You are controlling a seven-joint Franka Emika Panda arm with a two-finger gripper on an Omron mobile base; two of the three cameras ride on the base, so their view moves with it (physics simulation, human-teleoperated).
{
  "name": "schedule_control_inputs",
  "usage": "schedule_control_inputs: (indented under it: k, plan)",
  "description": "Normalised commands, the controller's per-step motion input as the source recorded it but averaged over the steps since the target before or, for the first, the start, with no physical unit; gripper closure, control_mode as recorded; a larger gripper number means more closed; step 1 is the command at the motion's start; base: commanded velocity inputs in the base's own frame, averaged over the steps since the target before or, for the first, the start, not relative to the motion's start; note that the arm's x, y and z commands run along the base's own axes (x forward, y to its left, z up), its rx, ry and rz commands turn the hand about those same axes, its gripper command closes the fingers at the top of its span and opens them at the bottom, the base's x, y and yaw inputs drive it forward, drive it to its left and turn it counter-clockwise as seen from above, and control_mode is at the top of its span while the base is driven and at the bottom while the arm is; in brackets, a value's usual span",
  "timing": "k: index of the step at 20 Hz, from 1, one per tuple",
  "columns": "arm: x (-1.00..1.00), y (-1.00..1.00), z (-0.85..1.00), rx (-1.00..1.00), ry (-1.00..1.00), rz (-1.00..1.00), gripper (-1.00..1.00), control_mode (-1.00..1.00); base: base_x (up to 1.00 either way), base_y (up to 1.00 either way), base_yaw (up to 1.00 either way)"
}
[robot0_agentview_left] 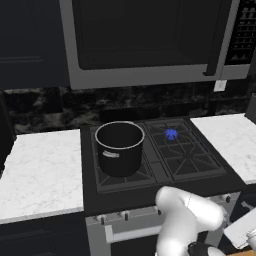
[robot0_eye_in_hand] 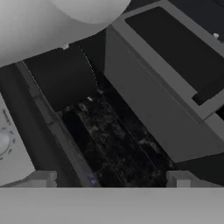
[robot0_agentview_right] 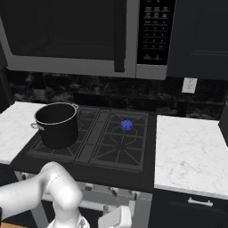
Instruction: Turn off the rear right burner of the stove.
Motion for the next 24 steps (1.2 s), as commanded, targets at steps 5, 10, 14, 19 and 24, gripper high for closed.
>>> schedule_control_inputs:
  k: [5, 10, 14, 19, 24]
  plan:
    - [0.23, 0.16, -0.06, -0.08, -0.01, 0.00, -1.00, -1.00, 0.00, 0.00, 0.00]
    - [0.22, 0.25, -0.13, -0.11, -0.01, 0.00, -1.00, -1.00, 0.00, 0.00, 0.00]
    - [0.11, 0.35, -0.19, -0.16, 0.00, 0.00, -1.00, -1.00, 0.00, 0.00, 0.00]
    - [0.25, 0.23, -0.09, -0.07, 0.01, -0.01, -1.00, -1.00, 0.00, 0.00, 0.00]
    - [0.28, 0.00, -0.04, 0.00, 0.04, -0.04, -1.00, -1.00, 0.00, 0.00, 0.00]
